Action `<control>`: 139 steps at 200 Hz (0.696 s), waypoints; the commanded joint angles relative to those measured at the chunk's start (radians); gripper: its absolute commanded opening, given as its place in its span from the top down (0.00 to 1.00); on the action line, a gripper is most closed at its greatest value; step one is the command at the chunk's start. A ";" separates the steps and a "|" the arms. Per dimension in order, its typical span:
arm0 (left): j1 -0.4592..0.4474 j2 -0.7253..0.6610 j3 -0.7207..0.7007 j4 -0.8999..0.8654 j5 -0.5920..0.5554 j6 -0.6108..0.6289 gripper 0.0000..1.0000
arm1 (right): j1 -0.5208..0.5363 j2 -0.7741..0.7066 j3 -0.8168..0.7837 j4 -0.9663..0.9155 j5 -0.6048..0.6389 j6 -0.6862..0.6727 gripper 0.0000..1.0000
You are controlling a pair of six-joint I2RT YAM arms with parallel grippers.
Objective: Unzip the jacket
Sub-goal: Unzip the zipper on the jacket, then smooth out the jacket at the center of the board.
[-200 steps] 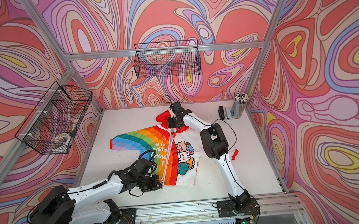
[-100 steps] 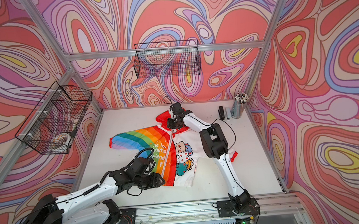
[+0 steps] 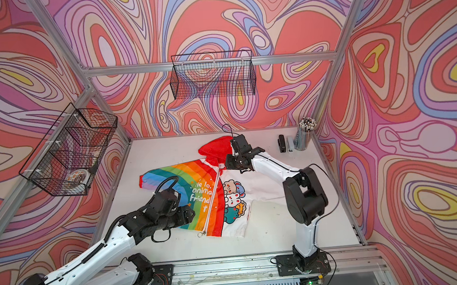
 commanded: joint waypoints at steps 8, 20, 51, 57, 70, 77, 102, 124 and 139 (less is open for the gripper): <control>0.074 -0.019 0.030 -0.140 -0.142 -0.004 0.15 | 0.081 -0.172 -0.227 -0.075 0.141 0.141 0.56; 0.105 -0.019 0.019 -0.153 -0.168 -0.014 0.10 | 0.127 -0.242 -0.303 -0.122 0.171 0.185 0.53; 0.197 0.011 -0.009 -0.142 -0.155 -0.012 0.00 | 0.248 -0.353 -0.453 -0.179 0.159 0.311 0.42; 0.207 0.020 -0.012 -0.138 -0.156 -0.008 0.00 | 0.267 -0.362 -0.471 -0.187 0.154 0.331 0.40; 0.225 0.041 -0.016 -0.124 -0.147 0.004 0.00 | 0.300 -0.379 -0.497 -0.200 0.141 0.367 0.36; 0.234 0.053 -0.017 -0.113 -0.137 0.010 0.00 | 0.315 -0.379 -0.502 -0.217 0.143 0.380 0.36; 0.252 0.098 -0.025 -0.055 -0.087 0.033 0.00 | 0.348 -0.373 -0.504 -0.264 0.166 0.407 0.35; 0.260 0.141 -0.025 -0.023 -0.057 0.043 0.00 | 0.350 -0.352 -0.519 -0.241 0.145 0.408 0.36; 0.264 0.159 -0.026 -0.015 -0.059 0.048 0.00 | 0.351 -0.328 -0.522 -0.224 0.129 0.408 0.38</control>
